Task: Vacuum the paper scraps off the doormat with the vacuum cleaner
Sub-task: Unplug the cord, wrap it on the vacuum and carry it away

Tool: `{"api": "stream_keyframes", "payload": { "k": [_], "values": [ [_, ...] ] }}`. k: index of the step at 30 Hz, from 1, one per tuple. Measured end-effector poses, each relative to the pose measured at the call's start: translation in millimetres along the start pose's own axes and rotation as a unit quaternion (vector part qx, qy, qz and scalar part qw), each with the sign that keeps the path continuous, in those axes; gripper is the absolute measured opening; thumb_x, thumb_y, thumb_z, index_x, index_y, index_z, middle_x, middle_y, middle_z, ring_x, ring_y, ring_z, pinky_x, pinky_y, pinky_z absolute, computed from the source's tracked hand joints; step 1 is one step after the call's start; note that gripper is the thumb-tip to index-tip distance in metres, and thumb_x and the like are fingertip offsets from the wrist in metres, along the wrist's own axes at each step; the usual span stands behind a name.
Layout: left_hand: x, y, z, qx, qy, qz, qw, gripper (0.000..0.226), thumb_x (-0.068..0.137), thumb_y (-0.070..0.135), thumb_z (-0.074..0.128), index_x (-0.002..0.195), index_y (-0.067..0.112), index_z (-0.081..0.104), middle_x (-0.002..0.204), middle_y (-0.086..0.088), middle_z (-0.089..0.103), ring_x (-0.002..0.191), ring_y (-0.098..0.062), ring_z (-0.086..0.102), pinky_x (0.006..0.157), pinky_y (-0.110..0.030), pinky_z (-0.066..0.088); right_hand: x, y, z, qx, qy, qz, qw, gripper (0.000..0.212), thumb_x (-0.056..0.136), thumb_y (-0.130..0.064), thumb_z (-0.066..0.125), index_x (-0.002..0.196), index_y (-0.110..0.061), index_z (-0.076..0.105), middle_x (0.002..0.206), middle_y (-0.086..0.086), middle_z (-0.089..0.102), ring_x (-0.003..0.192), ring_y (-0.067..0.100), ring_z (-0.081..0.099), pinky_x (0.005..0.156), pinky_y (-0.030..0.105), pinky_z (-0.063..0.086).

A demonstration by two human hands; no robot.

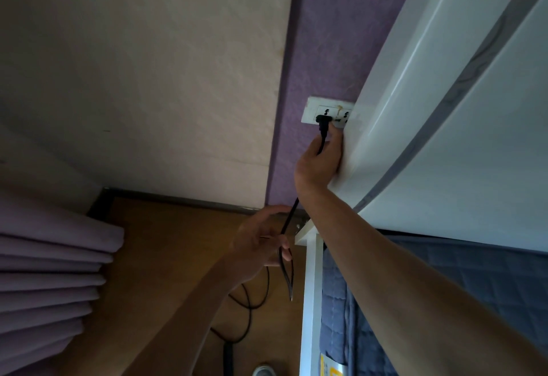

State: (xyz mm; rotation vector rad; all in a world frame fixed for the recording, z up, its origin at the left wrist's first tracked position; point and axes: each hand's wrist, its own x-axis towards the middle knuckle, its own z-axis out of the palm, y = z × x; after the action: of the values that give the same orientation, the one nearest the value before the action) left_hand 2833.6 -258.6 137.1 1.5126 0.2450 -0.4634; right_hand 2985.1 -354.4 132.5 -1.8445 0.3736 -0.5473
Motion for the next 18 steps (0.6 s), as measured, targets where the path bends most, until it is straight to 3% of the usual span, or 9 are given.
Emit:
{"api": "stream_keyframes", "payload": {
  "k": [4,6,10,13,15,17,18],
  "values": [
    [-0.2,5.4,-3.3,0.010,-0.012,-0.019,1.000,0.050,0.094,-0.004,0.058,0.130,0.030,0.055,0.078,-0.003,0.073,0.078,-0.021,0.075,0.070,-0.037,0.063,-2.1,1.5,2.4,-0.012,-0.017,0.007,1.000,0.034,0.101,-0.020,0.038,0.134,-0.019,0.047,0.115,0.017,0.067,0.107,0.032,0.065,0.097,0.043,0.053],
    [-2.2,8.9,-3.3,0.012,-0.023,-0.023,0.999,0.050,0.095,-0.004,0.058,0.130,0.031,0.054,0.079,-0.003,0.073,0.080,-0.021,0.076,0.070,-0.036,0.063,-2.7,6.0,3.4,-0.031,-0.015,-0.005,0.999,0.038,0.098,-0.028,0.033,0.134,-0.026,0.044,0.114,0.013,0.069,0.100,0.031,0.069,0.090,0.047,0.056],
    [-4.3,12.2,-4.4,0.003,-0.035,-0.029,0.999,0.051,0.094,-0.002,0.060,0.132,0.031,0.053,0.081,-0.005,0.074,0.082,-0.025,0.076,0.069,-0.040,0.063,-2.2,1.5,1.8,-0.037,-0.018,0.009,0.999,0.036,0.101,-0.019,0.037,0.136,-0.020,0.047,0.125,0.002,0.065,0.096,0.030,0.071,0.082,0.049,0.059],
    [-8.6,9.6,-7.7,0.022,-0.061,-0.048,0.997,0.051,0.095,0.000,0.060,0.132,0.034,0.050,0.085,-0.010,0.074,0.082,-0.025,0.075,0.068,-0.037,0.062,-10.8,-0.6,-5.6,-0.059,-0.010,0.017,0.998,0.034,0.102,-0.011,0.039,0.132,-0.010,0.052,0.122,0.008,0.067,0.102,0.028,0.069,0.090,0.034,0.055],
    [-18.4,0.6,-10.8,0.062,-0.091,-0.078,0.991,0.039,0.096,0.005,0.061,0.124,0.031,0.054,0.086,-0.011,0.074,0.080,-0.021,0.075,0.070,-0.034,0.062,-30.3,9.4,-16.8,-0.071,-0.011,0.019,0.997,0.033,0.101,-0.006,0.040,0.131,-0.006,0.055,0.119,0.010,0.066,0.108,0.025,0.064,0.093,0.026,0.048],
    [-31.9,-11.4,-15.9,0.085,-0.094,-0.100,0.987,0.034,0.096,0.008,0.061,0.120,0.030,0.056,0.090,-0.015,0.073,0.082,-0.019,0.075,0.072,-0.034,0.062,-53.4,19.7,-29.7,-0.045,-0.052,0.021,0.997,0.033,0.103,-0.010,0.038,0.132,-0.008,0.054,0.098,0.005,0.068,0.092,0.019,0.065,0.084,0.030,0.053],
    [-37.7,-17.5,-19.5,0.084,-0.083,-0.105,0.987,0.038,0.096,0.007,0.061,0.123,0.033,0.054,0.092,-0.017,0.072,0.082,-0.019,0.075,0.071,-0.033,0.062,-61.9,23.1,-33.3,-0.034,-0.080,0.028,0.996,0.033,0.104,-0.011,0.037,0.133,-0.009,0.052,0.084,0.000,0.065,0.078,0.012,0.064,0.076,0.022,0.052]
  ]
}}
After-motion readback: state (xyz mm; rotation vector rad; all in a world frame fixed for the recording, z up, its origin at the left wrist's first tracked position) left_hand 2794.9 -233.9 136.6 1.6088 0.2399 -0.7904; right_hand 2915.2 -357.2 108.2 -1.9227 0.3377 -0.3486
